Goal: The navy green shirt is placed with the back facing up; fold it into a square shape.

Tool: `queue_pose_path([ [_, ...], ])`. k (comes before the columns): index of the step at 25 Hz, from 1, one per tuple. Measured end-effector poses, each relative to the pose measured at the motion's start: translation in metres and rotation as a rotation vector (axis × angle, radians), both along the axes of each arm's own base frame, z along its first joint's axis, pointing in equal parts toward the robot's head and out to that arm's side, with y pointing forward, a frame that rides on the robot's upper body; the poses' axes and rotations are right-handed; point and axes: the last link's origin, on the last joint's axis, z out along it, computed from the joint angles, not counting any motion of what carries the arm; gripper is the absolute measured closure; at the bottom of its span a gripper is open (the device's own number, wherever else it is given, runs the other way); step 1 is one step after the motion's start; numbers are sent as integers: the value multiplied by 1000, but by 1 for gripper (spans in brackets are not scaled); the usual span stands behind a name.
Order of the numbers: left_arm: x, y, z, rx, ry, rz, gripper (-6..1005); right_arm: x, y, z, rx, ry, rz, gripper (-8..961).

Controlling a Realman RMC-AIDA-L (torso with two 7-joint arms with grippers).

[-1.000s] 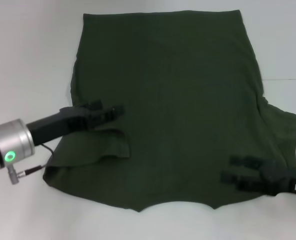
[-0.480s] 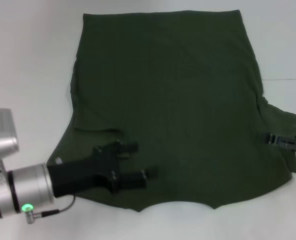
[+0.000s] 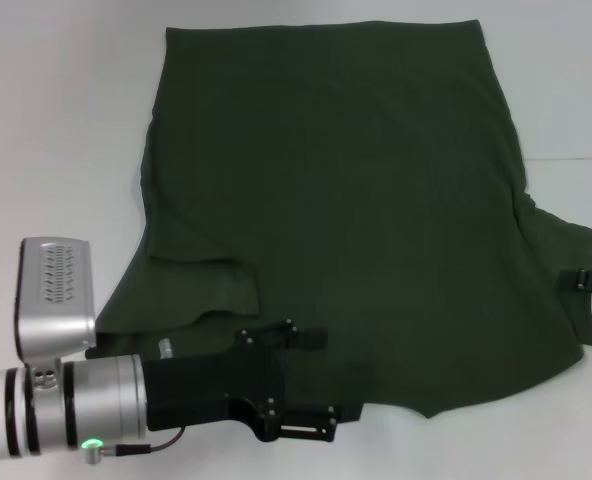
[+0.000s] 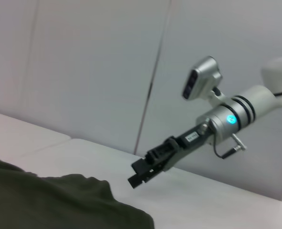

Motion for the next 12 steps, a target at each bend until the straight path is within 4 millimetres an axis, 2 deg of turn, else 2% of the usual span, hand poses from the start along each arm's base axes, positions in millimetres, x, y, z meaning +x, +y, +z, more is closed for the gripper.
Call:
queue_pose_path([
  [5, 4, -1, -7, -24, 33, -38, 42, 14, 4, 8, 50, -66, -74, 29],
  [12, 6, 1, -10, -29, 47, -52, 49, 22, 13, 0, 121, -133, -98, 28],
])
